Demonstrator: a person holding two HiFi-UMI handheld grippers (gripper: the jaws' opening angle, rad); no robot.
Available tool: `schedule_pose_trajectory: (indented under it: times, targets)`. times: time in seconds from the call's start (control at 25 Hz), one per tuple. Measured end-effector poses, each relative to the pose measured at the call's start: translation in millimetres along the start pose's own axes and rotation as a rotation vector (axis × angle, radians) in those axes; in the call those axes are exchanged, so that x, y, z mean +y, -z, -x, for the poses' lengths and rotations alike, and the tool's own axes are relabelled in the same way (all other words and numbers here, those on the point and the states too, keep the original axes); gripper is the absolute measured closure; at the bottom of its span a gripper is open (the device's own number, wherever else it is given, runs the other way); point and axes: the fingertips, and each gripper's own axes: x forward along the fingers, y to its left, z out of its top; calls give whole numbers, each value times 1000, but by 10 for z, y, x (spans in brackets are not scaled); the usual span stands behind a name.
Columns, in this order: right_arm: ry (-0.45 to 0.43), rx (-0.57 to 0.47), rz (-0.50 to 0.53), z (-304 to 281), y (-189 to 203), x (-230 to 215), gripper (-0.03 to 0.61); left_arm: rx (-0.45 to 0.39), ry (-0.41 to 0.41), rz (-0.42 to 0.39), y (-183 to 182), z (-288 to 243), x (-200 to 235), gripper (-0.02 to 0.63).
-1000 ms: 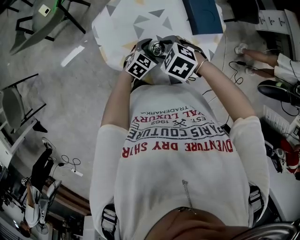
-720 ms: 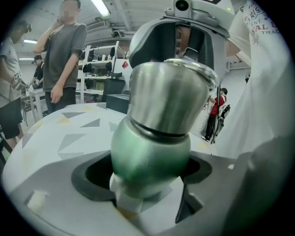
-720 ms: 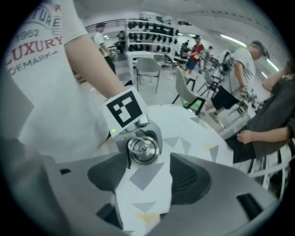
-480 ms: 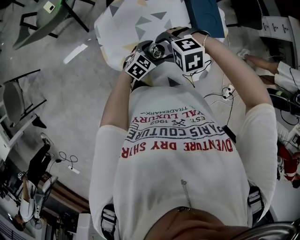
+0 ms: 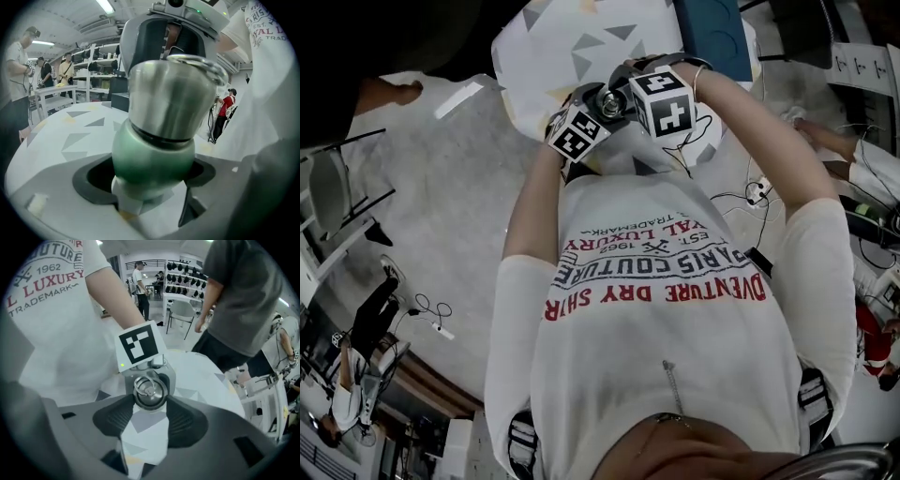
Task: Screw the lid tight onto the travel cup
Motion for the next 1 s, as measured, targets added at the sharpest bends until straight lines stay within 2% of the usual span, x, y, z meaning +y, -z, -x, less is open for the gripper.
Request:
schedule_pose_trajectory:
  times: [0.16,0.48,0.64,0.8,0.92,1.0]
  targets:
    - [74,7,-132,-21,-23,-32,350,-9,-6,4,16,26,37,196]
    - [222,-16,-542,-14,-3,-66,350,-34,17,59,-40,52,31,181]
    - [284,-10,-696,-19,13,-77,350,-21,21,61,3,42,33,181]
    - [317,-7,-699,-14,24,-74,350,-47,26,55,-37,37,25,181]
    - [297,-3,-588,23,29,-25,312,-53,28,51,-49,39,6,181]
    - [244,-15,-491,67,7,33,304,-58,30,46,-47,25,-8,181]
